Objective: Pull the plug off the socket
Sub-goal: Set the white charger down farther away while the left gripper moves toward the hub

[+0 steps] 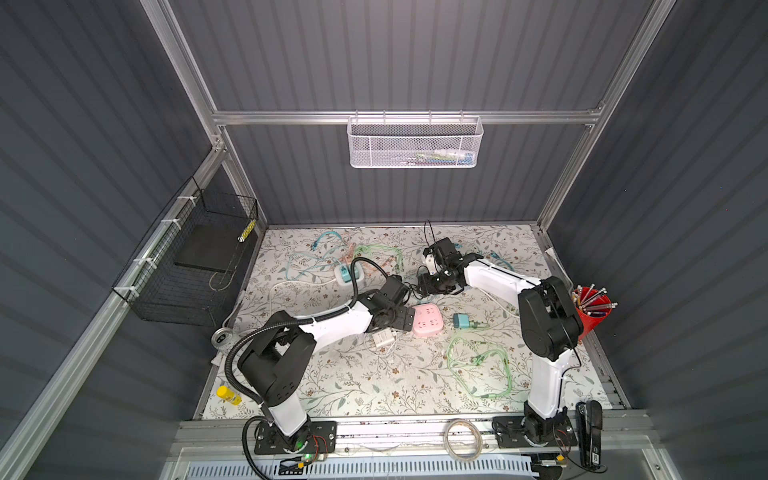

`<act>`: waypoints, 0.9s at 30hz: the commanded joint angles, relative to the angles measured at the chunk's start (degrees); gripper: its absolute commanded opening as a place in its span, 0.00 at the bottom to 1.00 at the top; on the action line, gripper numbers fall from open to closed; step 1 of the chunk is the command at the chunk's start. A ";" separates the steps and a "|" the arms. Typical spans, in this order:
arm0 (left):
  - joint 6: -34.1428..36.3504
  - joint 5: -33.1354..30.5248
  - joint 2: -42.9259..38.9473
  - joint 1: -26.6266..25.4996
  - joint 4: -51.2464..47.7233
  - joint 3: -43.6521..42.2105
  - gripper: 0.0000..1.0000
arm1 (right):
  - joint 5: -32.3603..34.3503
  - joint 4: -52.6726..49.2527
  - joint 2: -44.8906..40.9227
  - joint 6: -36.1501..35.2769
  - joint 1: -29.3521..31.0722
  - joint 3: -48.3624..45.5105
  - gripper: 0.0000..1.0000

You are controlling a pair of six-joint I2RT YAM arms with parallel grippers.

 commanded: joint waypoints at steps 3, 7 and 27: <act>1.23 -0.32 -2.60 2.72 -1.39 1.56 1.00 | -3.70 -4.26 2.25 0.72 -0.51 3.21 0.25; 1.71 -0.47 -3.60 4.01 -1.67 1.82 1.00 | -4.75 -5.33 3.28 0.81 -0.98 4.32 0.26; 4.58 -3.15 -4.44 6.67 -6.09 6.94 1.00 | -7.54 -16.36 11.03 -0.24 -2.50 15.59 0.44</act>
